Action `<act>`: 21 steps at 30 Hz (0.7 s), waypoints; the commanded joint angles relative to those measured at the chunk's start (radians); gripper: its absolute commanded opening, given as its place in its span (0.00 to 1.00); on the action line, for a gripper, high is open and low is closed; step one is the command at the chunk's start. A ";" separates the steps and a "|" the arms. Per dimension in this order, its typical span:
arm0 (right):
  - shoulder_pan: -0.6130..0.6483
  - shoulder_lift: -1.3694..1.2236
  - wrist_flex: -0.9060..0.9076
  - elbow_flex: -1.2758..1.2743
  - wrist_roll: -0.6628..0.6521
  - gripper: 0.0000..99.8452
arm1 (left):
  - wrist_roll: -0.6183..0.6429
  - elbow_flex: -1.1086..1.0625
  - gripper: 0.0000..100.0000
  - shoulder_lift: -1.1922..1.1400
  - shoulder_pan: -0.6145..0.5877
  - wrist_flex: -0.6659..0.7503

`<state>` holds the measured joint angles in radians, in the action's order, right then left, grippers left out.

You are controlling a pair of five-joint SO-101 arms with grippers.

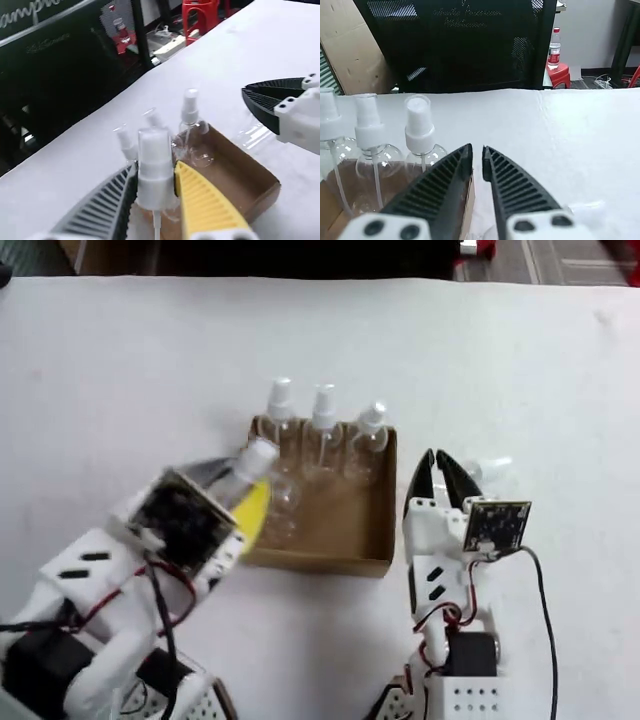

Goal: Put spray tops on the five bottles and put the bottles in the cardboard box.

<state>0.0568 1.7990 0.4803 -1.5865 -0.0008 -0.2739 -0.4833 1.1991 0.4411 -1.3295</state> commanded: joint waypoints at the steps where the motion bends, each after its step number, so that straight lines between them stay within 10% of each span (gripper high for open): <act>1: 0.042 0.005 0.165 0.153 0.008 0.02 | -0.028 -0.046 0.02 -0.007 0.153 0.061; 6: 0.143 0.005 0.335 0.265 0.069 0.02 | -0.114 -0.132 0.02 -0.012 0.321 0.077; 21: 0.269 0.007 0.509 0.370 0.064 0.02 | -0.110 -0.302 0.02 -0.013 0.317 0.299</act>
<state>0.2992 1.8128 0.9943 -1.2382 0.0667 -0.3751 -0.7917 1.1792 0.7403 -1.0671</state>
